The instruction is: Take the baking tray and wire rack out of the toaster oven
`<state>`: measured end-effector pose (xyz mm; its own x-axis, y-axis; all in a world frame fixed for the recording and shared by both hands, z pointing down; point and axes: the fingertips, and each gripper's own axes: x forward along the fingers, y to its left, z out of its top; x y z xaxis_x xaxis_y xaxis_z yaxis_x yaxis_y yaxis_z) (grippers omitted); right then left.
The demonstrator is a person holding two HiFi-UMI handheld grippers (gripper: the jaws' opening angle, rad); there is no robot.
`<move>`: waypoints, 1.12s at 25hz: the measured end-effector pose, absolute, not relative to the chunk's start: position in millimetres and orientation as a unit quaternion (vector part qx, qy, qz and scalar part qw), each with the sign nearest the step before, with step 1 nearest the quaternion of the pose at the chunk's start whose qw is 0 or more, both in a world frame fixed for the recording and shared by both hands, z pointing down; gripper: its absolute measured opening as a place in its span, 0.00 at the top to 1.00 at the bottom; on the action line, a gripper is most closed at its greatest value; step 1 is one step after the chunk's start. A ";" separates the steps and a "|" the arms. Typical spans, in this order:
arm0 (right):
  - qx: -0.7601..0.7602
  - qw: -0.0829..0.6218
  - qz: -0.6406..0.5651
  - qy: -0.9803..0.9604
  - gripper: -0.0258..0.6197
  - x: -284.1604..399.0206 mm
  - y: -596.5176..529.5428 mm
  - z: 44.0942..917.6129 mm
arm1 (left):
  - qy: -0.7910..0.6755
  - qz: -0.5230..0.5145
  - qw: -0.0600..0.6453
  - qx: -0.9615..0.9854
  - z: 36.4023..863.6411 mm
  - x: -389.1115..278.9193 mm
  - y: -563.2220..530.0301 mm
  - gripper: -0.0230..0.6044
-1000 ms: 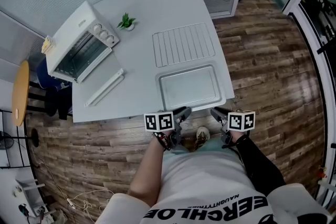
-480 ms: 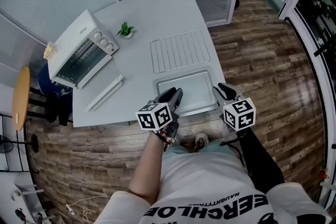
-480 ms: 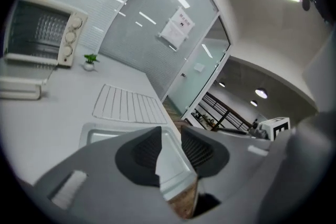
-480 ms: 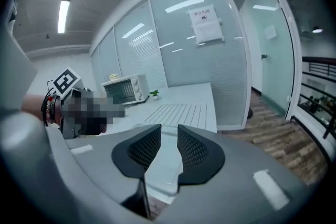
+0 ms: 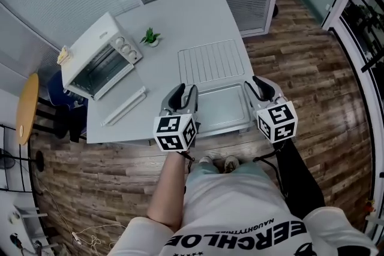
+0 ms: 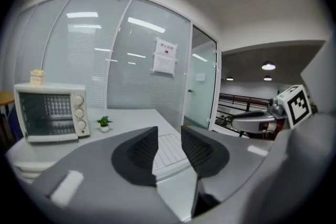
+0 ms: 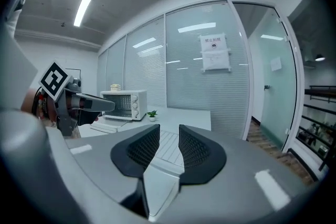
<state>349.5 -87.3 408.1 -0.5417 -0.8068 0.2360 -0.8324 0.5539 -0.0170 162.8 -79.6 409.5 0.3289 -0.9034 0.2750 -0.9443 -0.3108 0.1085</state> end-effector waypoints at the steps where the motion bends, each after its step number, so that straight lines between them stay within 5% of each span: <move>1: 0.466 0.098 0.055 -0.877 0.82 345.9 -88.2 401.4 | -0.582 0.085 0.109 0.802 401.2 158.2 -79.8 0.71; 11: 0.439 0.065 -0.006 -0.896 0.79 298.7 -94.8 338.0 | -0.608 0.069 0.007 0.791 322.6 132.8 -74.9 0.71; 28: 0.425 0.038 -0.054 -0.903 0.77 266.8 -83.0 306.7 | -0.615 0.041 -0.029 0.787 289.9 114.4 -57.1 0.71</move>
